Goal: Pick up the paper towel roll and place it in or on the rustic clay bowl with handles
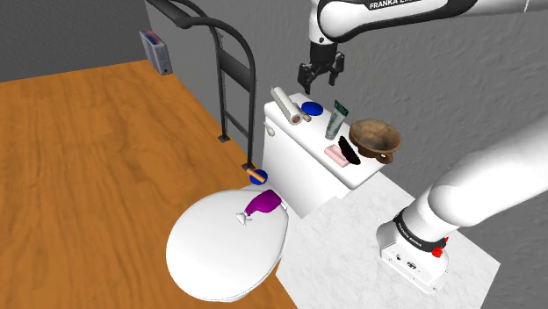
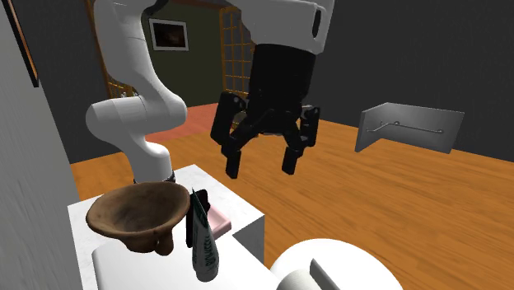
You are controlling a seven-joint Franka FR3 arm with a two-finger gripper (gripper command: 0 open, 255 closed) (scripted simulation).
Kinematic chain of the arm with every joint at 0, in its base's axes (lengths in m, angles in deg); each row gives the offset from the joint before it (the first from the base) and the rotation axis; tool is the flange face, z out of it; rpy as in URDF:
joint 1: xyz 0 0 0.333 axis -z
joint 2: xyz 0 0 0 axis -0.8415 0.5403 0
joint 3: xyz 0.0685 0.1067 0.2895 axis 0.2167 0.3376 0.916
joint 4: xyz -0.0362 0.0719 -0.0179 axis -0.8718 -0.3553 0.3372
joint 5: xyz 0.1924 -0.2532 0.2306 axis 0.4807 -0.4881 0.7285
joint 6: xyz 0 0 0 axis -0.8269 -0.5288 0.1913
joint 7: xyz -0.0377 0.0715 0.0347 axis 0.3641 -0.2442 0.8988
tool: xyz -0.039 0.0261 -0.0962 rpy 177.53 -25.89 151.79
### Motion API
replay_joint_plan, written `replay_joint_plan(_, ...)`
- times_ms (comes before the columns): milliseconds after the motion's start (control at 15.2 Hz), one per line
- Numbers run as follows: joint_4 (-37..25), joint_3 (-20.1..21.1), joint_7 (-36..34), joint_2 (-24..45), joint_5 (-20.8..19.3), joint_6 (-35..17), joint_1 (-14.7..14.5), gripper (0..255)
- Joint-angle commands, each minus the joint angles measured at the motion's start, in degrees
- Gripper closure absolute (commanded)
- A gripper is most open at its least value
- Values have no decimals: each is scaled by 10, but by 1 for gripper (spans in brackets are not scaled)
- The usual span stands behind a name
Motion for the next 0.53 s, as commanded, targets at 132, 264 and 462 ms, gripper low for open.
replay_joint_plan(132, -70, 15, -45, 103, -40, -7, 1, 0)
replay_joint_plan(264, -110, 19, -65, 154, -61, -5, -2, 0)
replay_joint_plan(462, -175, 19, -92, 231, -92, 4, -9, 0)
